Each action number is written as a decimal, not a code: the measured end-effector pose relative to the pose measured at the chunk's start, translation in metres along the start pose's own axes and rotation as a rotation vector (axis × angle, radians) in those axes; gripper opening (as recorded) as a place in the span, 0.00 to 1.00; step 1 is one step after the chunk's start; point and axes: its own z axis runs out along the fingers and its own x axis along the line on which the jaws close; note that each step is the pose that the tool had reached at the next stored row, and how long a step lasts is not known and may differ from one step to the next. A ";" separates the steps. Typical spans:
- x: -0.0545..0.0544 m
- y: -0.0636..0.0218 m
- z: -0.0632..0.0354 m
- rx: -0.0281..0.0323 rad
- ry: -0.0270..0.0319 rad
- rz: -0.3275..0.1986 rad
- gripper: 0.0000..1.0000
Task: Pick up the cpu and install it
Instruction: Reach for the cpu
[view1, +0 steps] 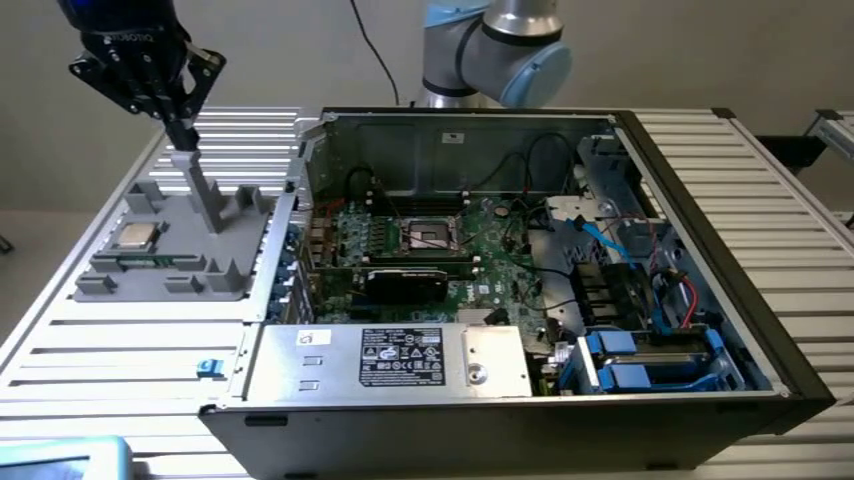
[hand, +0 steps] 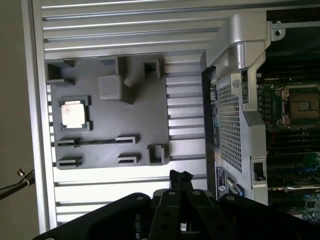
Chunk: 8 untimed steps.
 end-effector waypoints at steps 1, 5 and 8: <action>0.004 -0.0003 0.0003 -0.0001 0.0000 0.000 0.11; 0.023 -0.0016 0.0014 0.0000 0.0000 0.000 0.11; 0.037 -0.0026 0.0023 -0.0001 0.0000 0.000 0.11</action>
